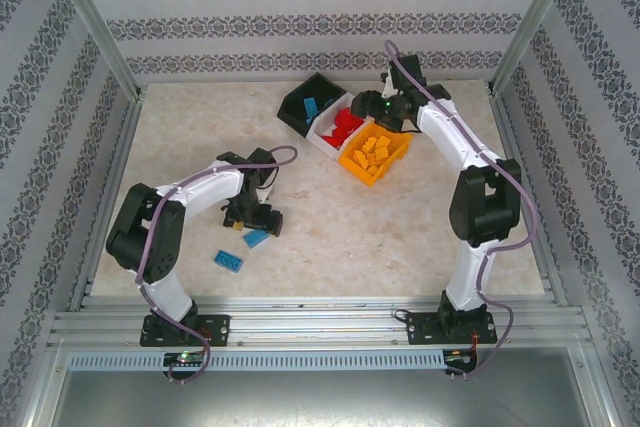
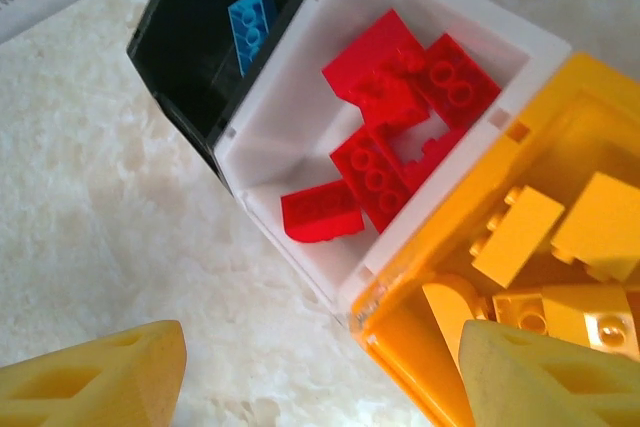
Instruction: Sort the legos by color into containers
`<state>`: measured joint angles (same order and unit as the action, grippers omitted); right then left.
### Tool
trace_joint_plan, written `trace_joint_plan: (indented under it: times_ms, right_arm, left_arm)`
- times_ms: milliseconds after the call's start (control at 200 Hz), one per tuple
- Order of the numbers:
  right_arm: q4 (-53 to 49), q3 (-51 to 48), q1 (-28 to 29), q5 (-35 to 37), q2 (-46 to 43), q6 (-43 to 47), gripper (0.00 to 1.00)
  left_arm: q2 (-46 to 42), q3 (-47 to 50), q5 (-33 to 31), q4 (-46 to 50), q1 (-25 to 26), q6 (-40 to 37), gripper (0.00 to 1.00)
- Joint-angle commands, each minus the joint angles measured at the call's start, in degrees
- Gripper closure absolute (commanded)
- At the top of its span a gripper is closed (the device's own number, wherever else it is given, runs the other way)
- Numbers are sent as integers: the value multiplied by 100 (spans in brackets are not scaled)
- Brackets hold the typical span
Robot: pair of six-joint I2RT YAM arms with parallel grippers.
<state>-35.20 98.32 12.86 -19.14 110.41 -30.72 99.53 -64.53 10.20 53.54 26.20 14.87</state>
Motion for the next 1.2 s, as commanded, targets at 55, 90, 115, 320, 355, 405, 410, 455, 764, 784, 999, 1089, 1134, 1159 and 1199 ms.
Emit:
trace_joint_plan:
  times_ms: [55,90,115,320,355,405,410,455,764,784,999,1089,1134,1159,1199]
  right_arm:
    - [224,-483,-82,-42,-384,142,28]
    - [239,-519,-93,-68,-418,126,28]
    - [242,-539,-100,-80,-438,116,28]
    - [300,-694,-144,-116,-625,103,29]
    - [336,-748,-155,-120,-666,89,29]
    - [386,-828,-163,-119,-740,78,29]
    - [384,-830,-167,-118,-749,77,29]
    - [414,-907,-175,-115,-802,75,29]
    - [513,-1329,-361,-163,-1213,185,27]
    - [527,-1374,-376,-160,-1248,208,26]
    - [740,-2097,-620,15,-1870,255,17]
    - [819,-2470,-710,56,-2207,261,13]
    - [835,-2663,-728,106,-2391,263,11]
    - [849,-2779,-733,132,-2502,280,7]
    - [878,-2969,-733,163,-2680,309,2]
  left_arm:
    - [391,-188,-191,315,225,-371,15]
    - [462,-199,-222,310,230,-365,17]
    - [508,-201,-222,308,233,-362,20]
    - [693,-176,-220,252,232,-270,38]
    - [688,-166,-227,244,228,-251,41]
    - [668,-168,-215,222,228,-219,47]
    - [662,-166,-213,220,228,-216,48]
    - [632,-187,-218,210,233,-176,55]
    - [620,-994,15,200,133,53,66]
    - [643,-1090,67,196,104,66,66]
    - [1242,-2619,652,173,-185,338,66]
    - [1640,-3394,1053,-4,-390,696,66]
    - [1850,-3756,1294,-159,-514,969,66]
    - [1962,-3953,1421,-282,-563,1140,66]
    - [2131,-4203,1617,-507,-661,1434,66]
